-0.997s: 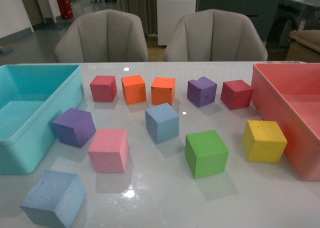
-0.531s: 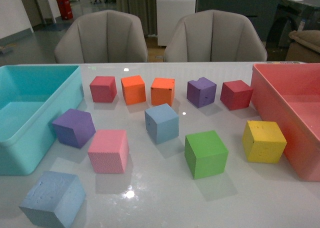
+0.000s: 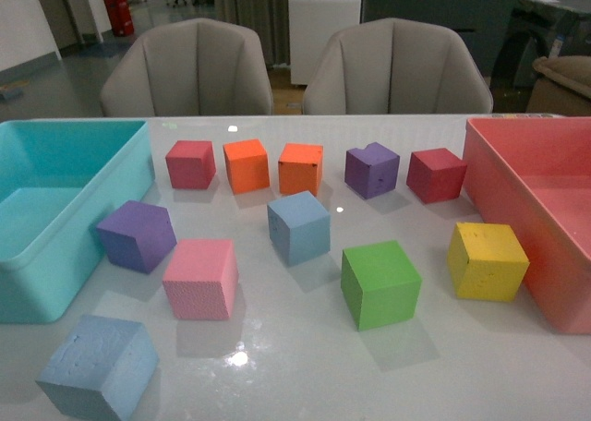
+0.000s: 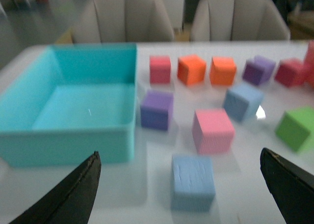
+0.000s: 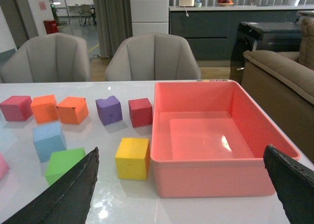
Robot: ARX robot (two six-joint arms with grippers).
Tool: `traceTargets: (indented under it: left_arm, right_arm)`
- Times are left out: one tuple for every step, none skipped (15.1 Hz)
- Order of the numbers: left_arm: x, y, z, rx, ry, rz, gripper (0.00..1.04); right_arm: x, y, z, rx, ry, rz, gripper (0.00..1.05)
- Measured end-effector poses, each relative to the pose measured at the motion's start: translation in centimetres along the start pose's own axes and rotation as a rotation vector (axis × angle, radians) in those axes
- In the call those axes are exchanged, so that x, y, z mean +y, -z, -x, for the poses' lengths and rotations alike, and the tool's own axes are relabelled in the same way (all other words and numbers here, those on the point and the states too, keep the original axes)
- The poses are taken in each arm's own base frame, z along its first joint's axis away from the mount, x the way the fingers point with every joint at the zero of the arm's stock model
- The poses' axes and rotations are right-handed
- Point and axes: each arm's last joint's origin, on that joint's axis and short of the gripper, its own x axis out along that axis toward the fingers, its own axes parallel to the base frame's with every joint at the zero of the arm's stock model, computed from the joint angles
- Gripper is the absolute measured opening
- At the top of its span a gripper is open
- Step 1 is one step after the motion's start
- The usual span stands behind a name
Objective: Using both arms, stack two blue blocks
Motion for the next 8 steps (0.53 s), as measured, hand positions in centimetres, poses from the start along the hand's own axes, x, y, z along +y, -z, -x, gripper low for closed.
traceTargets:
  left_arm:
    - [-0.1,-0.5,-0.1,0.110,0.031,0.016,0.98]
    - [-0.3,-1.0,-0.1,0.132,0.050,0.013,0.98]
    - [-0.6,-1.4,-0.2,0.103,0.075,0.003,0.98]
    - [-0.8,-2.2,-0.5,0.071,0.078,-0.008,0.98]
    - [-0.9,-2.7,-1.1,0.065,0.077,-0.017,0.98]
    - [-1.1,-2.8,-1.9,0.076,0.078,-0.024,0.98]
    - [-1.7,-2.7,-3.1,0.099,0.102,-0.039,0.98]
    - [-2.3,-2.5,-4.5,0.128,0.124,-0.058,0.98]
  right_arm:
    - [0.0,0.0,0.0,0.001,-0.001,0.000,0.97]
    - [0.0,0.0,0.0,0.000,0.000,0.000,0.98]
    - [0.0,0.0,0.0,0.001,0.000,0.000,0.98]
    - [0.0,0.0,0.0,0.000,0.000,0.000,0.98]
    - [0.0,0.0,0.0,-0.001,0.000,0.000,0.98]
    - [0.0,0.0,0.0,0.000,0.000,0.000,0.98]
    - [0.0,0.0,0.0,0.001,0.000,0.000,0.98]
    - [0.0,0.0,0.0,0.000,0.000,0.000,0.98]
